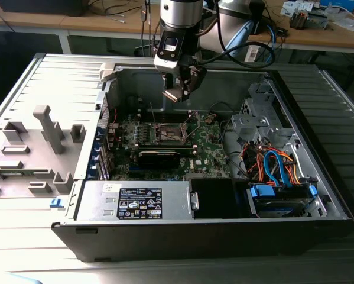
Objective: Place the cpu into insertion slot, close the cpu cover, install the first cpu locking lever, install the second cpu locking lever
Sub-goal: 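Place the cpu into insertion slot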
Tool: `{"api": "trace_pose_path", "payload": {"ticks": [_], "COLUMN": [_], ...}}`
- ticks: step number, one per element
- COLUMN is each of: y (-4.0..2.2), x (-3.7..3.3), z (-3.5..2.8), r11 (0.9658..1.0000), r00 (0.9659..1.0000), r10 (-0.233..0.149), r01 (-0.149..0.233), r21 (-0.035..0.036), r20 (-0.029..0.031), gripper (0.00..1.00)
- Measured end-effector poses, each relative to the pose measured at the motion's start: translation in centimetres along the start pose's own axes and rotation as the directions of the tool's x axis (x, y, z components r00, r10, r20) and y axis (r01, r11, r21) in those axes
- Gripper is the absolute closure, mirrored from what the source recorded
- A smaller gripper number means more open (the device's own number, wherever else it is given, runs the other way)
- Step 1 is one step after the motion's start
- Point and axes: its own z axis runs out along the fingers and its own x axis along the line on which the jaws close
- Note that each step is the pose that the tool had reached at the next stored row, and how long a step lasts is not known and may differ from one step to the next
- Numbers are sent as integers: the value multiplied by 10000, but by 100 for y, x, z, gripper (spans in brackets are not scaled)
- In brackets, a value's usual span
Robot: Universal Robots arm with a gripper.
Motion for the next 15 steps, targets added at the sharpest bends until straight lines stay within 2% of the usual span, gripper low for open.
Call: {"api": "trace_pose_path", "payload": {"ticks": [15], "y": [0], "x": [0], "z": [1], "r11": [9998], "r00": [9998], "r10": [195], "r01": [-195], "r21": [-3], "r20": [10], "gripper": [45]}}
